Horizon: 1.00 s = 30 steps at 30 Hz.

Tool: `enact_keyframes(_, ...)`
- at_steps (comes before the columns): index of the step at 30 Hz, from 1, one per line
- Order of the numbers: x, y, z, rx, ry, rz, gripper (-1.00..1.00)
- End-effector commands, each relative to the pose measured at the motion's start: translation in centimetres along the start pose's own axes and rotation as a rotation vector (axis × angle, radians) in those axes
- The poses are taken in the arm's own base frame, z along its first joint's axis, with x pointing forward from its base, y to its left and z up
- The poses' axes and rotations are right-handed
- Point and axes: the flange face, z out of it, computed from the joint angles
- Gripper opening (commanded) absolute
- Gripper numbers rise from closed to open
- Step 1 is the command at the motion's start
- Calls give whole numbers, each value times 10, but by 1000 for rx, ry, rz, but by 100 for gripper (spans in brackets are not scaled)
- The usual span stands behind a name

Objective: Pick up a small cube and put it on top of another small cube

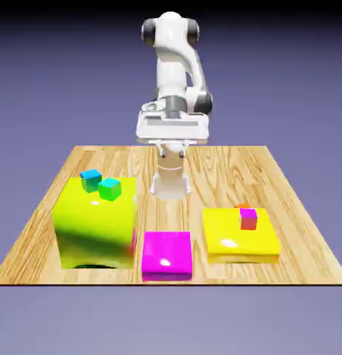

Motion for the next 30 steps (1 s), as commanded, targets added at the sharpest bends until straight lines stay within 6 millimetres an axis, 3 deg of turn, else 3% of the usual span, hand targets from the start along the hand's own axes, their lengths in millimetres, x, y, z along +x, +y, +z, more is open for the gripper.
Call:
enact_keyframes(1,-6,-6,0,5,-5,-6,0)
enact_keyframes(9,-61,-45,3,33,-50,-51,0)
enact_keyframes(16,-118,-66,8,47,-99,-90,0)
enact_keyframes(23,-180,-72,14,48,-153,-127,0)
enact_keyframes(30,-244,-65,20,37,-211,-162,0)
